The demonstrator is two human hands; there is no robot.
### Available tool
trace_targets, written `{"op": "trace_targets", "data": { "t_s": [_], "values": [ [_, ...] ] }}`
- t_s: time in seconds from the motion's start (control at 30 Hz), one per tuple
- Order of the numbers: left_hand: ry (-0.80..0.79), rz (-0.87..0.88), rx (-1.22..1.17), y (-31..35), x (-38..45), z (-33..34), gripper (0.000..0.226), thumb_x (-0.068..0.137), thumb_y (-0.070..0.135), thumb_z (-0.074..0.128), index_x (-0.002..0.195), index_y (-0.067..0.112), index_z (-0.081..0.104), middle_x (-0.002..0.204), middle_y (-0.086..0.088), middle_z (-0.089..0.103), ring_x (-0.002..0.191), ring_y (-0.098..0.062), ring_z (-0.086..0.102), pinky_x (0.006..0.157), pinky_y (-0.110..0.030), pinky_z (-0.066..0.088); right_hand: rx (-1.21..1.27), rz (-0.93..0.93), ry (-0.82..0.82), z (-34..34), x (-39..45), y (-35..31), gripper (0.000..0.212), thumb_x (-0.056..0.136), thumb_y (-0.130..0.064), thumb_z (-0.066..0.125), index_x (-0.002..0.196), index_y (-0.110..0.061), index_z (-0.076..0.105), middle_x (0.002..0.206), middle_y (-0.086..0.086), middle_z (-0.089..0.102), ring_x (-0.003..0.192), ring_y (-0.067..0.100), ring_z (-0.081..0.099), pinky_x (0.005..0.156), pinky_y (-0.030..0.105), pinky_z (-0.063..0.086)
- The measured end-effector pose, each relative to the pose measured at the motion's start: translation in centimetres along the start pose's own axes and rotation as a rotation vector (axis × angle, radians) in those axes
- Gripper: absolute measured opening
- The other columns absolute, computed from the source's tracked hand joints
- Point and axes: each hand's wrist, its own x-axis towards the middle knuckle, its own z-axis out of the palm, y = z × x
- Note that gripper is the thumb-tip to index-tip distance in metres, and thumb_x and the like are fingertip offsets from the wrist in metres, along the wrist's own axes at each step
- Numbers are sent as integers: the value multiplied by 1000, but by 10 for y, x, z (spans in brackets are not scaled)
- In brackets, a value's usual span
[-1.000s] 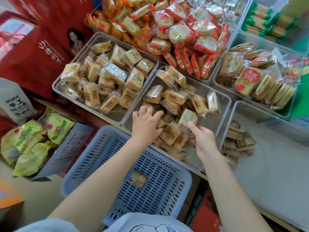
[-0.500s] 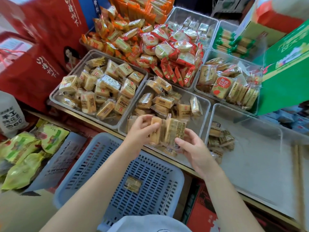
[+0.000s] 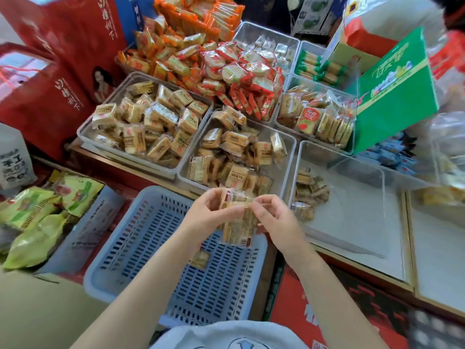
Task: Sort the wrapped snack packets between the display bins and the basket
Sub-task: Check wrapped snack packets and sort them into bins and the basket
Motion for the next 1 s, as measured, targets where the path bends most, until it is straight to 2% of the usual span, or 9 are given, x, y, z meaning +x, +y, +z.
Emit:
{"op": "trace_targets", "data": {
  "t_s": [0.17,0.27,0.4,0.5,0.6,0.7,0.87,0.93,1.0],
  "values": [
    [1,46,55,2,-22,-8,65,62,40,91,119,20,67,110,-8,76,105,-29,72,96,-47,58,-40,-73,10,4,-10,-3,1,96,-19,69,96,-18,68,82,-3,68,76,11,64,76,34,55],
    [-4,49,56,2,-30,-14,70,58,40,92,120,20,66,110,-10,75,106,-31,71,97,-52,57,-90,-95,37,13,-18,-4,4,97,-15,68,92,-16,69,81,3,66,75,15,62,77,40,57],
    [-94,42,44,3,-36,-16,70,59,37,92,122,22,64,115,-15,72,109,-36,68,97,-50,56,-92,-115,113,28,-29,0,11,102,-18,59,92,-17,63,75,-4,57,69,10,53,69,29,48],
    [-165,25,31,7,-35,-15,70,61,34,90,125,24,61,114,-11,72,105,-31,70,94,-46,57,-37,-121,181,36,-39,0,15,104,-18,54,91,-16,59,73,-6,51,63,4,46,63,19,42],
    [-206,-30,10,10,-34,-9,50,75,29,83,120,31,61,108,-12,69,97,-22,69,88,-47,54,-35,-155,255,40,-46,-3,13,105,-17,53,94,-14,58,75,-4,50,62,2,45,62,15,42],
    [-153,-91,-46,11,-37,3,21,96,18,67,113,29,62,91,-4,63,81,-16,63,72,-39,50,-35,-174,322,46,-51,-3,11,105,-15,52,96,-10,57,72,-1,48,58,6,42,56,17,39],
    [-61,-42,-32,9,-40,9,5,102,21,60,103,21,64,76,8,63,64,-9,58,56,-26,49,-29,-140,371,53,-55,1,12,104,-15,52,96,-8,56,71,-1,46,55,4,39,54,16,37],
    [-57,-30,9,10,-40,7,9,103,29,59,104,24,67,81,9,66,69,-7,63,61,-28,55,-24,-104,389,53,-55,2,13,105,-17,52,96,-10,56,71,-1,46,56,5,40,55,16,38],
    [-67,-39,40,10,-39,1,11,101,38,60,106,32,68,93,7,71,89,-12,68,79,-40,58,25,-49,403,49,-56,2,14,105,-20,49,97,-11,56,72,0,45,57,6,41,56,18,39]
  ]
}}
